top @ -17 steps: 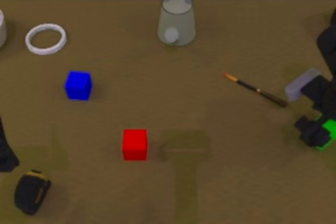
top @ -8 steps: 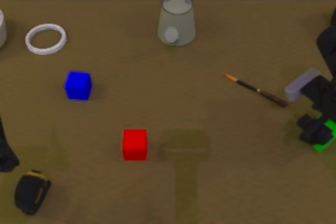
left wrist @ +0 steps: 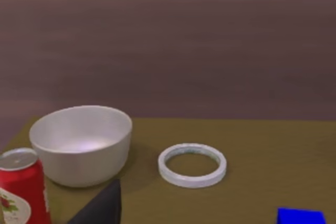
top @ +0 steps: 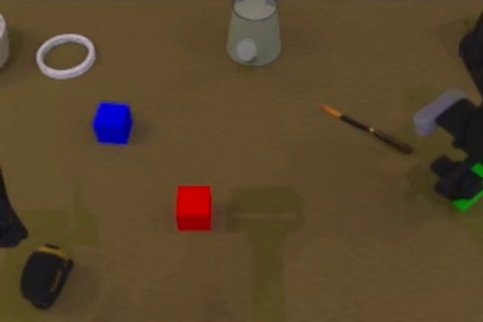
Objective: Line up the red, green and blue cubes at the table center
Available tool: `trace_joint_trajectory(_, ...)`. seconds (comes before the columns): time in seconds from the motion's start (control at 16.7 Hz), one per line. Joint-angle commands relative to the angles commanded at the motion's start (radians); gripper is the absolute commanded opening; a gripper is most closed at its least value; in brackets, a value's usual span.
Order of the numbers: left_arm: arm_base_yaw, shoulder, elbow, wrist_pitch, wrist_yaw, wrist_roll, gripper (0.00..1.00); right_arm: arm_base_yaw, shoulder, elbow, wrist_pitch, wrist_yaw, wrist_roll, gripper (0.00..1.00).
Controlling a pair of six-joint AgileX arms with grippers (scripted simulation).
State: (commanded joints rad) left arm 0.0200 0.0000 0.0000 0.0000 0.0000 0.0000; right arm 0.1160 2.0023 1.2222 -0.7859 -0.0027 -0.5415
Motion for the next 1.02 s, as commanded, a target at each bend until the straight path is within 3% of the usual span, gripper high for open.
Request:
trace_joint_trajectory(0.3,0.000,0.000,0.000,0.000,0.000,0.000,1.00,0.009,-0.086,0.085,-0.172,0.000,-0.005,0.00)
trace_joint_trajectory(0.66,0.000,0.000,0.000,0.000,0.000,0.000,1.00,0.013,-0.083,0.096,-0.181,0.000,0.009,0.00)
trace_joint_trajectory(0.84,0.000,0.000,0.000,0.000,0.000,0.000,1.00,0.065,-0.045,0.155,-0.206,0.001,0.105,0.00)
trace_joint_trajectory(1.02,0.000,0.000,0.000,0.000,0.000,0.000,1.00,0.154,0.018,0.251,-0.250,0.002,0.287,0.00)
